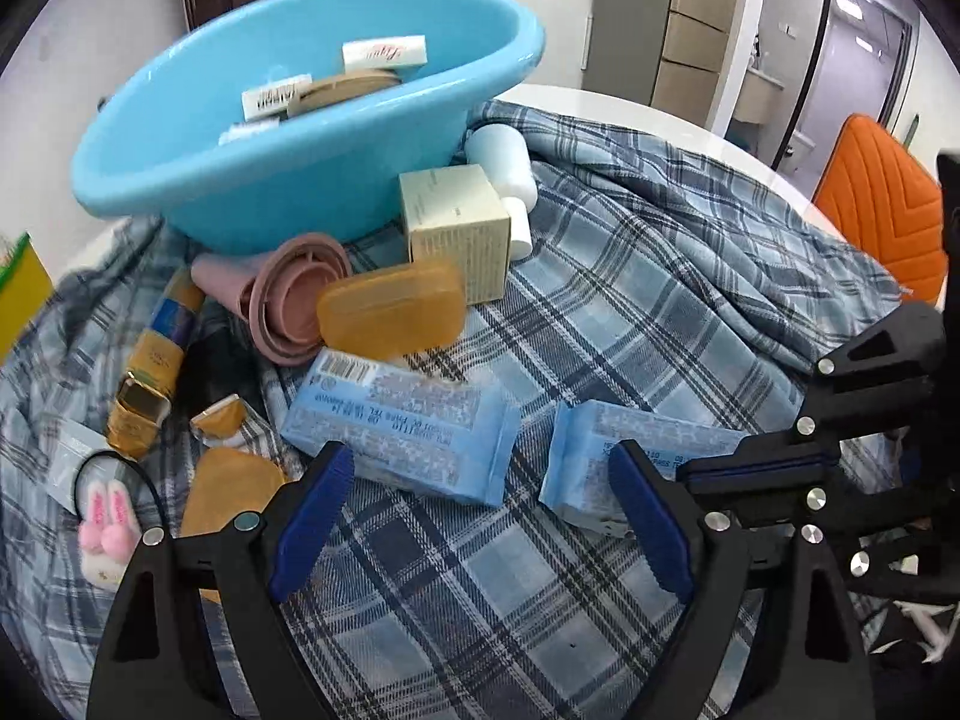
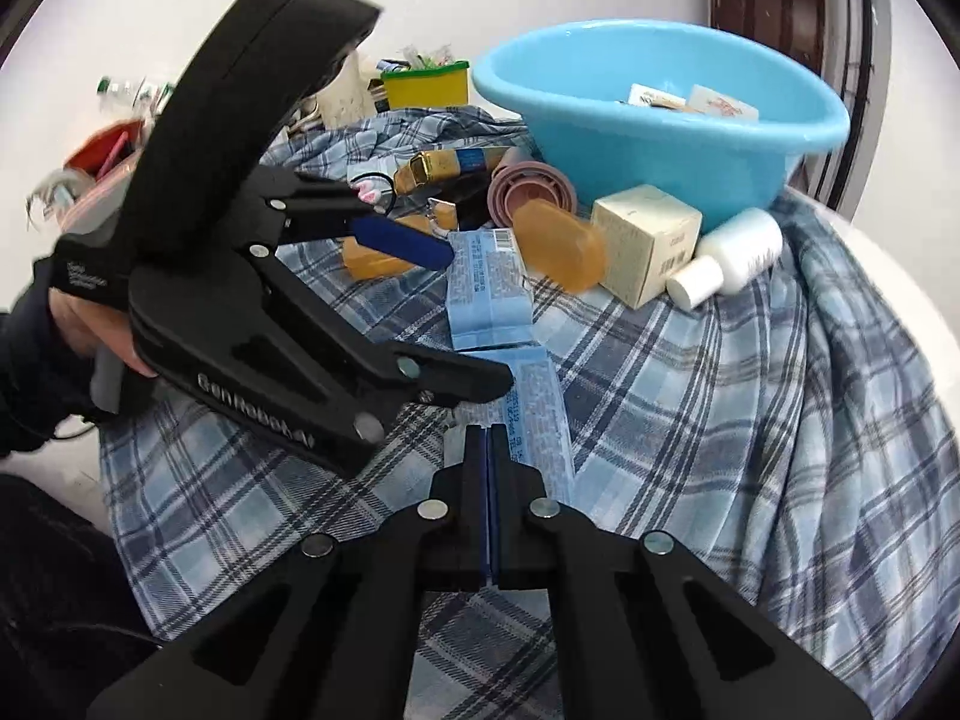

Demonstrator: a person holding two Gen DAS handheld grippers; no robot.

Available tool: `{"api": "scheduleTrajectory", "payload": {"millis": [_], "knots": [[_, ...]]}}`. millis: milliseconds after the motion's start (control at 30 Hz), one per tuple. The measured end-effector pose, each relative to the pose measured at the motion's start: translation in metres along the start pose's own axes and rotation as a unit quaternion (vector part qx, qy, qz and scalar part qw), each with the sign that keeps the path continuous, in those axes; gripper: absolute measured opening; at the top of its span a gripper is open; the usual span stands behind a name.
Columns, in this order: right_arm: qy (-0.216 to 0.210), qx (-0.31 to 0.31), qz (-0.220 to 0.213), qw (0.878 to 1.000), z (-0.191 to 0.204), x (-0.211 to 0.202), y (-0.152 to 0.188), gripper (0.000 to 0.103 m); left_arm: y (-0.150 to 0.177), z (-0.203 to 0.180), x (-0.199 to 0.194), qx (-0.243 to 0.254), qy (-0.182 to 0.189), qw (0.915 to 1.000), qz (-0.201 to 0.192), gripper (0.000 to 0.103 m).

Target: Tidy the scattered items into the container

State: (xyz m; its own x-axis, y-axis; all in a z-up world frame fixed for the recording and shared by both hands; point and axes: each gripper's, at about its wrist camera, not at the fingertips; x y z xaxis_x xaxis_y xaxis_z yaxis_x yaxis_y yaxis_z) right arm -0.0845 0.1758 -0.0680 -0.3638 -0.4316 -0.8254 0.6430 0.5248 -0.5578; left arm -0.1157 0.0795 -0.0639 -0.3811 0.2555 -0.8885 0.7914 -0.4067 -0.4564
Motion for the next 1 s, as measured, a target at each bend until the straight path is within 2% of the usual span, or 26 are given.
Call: {"api": "scheduleTrajectory", "payload": {"millis": [100, 167, 200, 233, 300, 333, 400, 500, 567, 633, 733, 800, 1000], "knots": [[0.008, -0.009, 0.009, 1.000, 0.000, 0.002, 0.002, 0.000, 0.002, 0.009, -0.001, -0.006, -0.030, 0.9995, 0.000, 0.089], [0.012, -0.011, 0.009, 1.000, 0.000, 0.001, 0.003, 0.000, 0.003, 0.016, 0.001, -0.006, -0.084, 0.9963, 0.014, 0.085], [0.015, -0.013, 0.009, 1.000, 0.001, -0.001, 0.001, 0.000, 0.003, 0.018, 0.001, -0.006, -0.083, 0.9964, 0.017, 0.079], [0.017, -0.016, 0.003, 1.000, 0.002, -0.003, 0.000, 0.000, 0.004, 0.021, 0.000, -0.014, -0.061, 0.9978, 0.019, 0.076], [0.012, -0.018, -0.012, 1.000, 0.002, -0.009, -0.002, 0.000, 0.005, 0.025, -0.005, -0.039, -0.014, 0.9990, 0.017, 0.075], [0.011, -0.018, -0.012, 1.000, 0.002, -0.009, -0.005, 0.000, 0.005, 0.024, -0.009, -0.037, -0.008, 0.9992, 0.011, 0.075], [0.019, -0.020, -0.013, 1.000, 0.001, -0.009, -0.007, 0.000, 0.006, 0.015, -0.013, -0.022, -0.007, 0.9997, 0.006, 0.075], [0.028, -0.011, -0.011, 0.999, -0.001, -0.004, -0.012, 0.000, 0.009, 0.000, -0.015, 0.008, 0.024, 0.9995, 0.019, 0.075], [0.026, 0.000, -0.013, 1.000, -0.007, -0.002, -0.015, 0.000, 0.013, -0.013, -0.016, 0.035, 0.020, 0.9987, 0.031, 0.075], [0.024, 0.004, -0.012, 1.000, -0.010, 0.001, -0.018, 0.000, 0.018, -0.024, -0.014, 0.052, 0.001, 0.9978, 0.042, 0.075], [0.018, 0.006, 0.007, 1.000, -0.012, 0.009, -0.017, 0.000, 0.022, -0.024, -0.011, 0.055, -0.015, 0.9970, 0.052, 0.075], [0.012, 0.011, 0.004, 1.000, -0.012, 0.010, -0.013, 0.000, 0.023, -0.021, -0.008, 0.052, -0.025, 0.9969, 0.054, 0.075], [-0.006, 0.028, 0.003, 1.000, -0.016, 0.009, -0.011, 0.000, 0.017, -0.013, 0.000, 0.034, -0.009, 0.9983, 0.047, 0.075]]}}
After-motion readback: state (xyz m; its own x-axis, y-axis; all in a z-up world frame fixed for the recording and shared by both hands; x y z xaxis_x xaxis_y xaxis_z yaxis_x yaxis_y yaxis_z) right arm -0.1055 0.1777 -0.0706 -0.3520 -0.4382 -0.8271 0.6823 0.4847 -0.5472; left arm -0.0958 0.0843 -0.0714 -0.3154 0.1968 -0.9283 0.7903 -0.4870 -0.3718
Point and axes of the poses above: each gripper's, at about its wrist camera, not at the fingertips, and x roughly the way its jaws point, z to its left, y to its underside, and after that the axes turned 7 degrees about z, right-handed
